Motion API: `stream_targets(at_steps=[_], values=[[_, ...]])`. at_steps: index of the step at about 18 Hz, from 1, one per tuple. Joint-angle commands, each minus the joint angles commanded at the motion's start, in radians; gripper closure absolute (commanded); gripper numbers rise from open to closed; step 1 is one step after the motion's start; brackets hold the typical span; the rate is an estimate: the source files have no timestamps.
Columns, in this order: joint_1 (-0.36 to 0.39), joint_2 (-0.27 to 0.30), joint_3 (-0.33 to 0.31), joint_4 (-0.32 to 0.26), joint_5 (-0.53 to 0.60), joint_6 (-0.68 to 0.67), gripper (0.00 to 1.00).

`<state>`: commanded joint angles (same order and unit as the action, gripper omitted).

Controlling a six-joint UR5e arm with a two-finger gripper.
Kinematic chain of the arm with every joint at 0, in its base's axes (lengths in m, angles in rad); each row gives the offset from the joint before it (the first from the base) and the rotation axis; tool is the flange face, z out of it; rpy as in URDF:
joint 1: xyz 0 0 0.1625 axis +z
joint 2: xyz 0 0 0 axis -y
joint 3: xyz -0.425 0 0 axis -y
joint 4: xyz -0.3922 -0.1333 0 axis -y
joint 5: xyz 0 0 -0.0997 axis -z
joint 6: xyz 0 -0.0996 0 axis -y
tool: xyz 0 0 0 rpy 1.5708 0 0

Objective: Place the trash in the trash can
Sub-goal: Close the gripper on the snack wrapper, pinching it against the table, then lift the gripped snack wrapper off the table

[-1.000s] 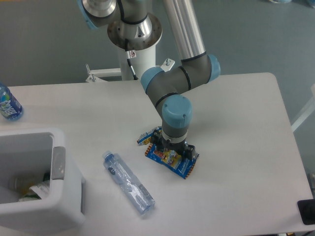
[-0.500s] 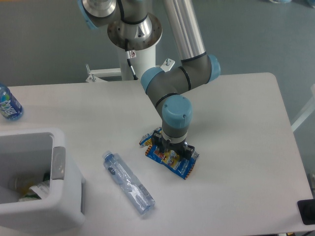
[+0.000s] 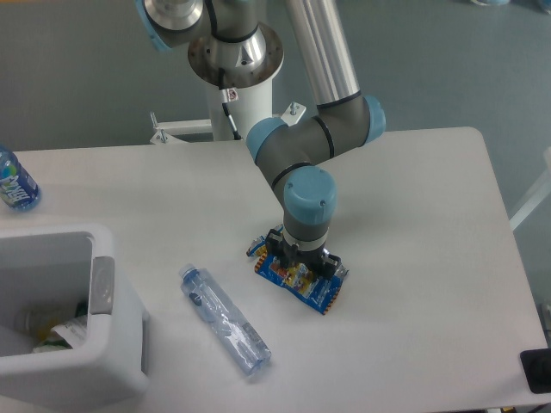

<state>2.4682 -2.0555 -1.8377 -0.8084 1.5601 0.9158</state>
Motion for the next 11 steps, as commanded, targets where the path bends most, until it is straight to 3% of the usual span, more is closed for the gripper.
stream_targets(at_steps=[2, 5, 11], values=[[0.000, 0.000, 0.000, 0.000, 0.000, -0.002, 0.39], [0.000, 0.002, 0.000, 0.000, 0.000, -0.006, 0.52], [0.000, 0.006, 0.000, 0.000, 0.000, -0.005, 0.63]])
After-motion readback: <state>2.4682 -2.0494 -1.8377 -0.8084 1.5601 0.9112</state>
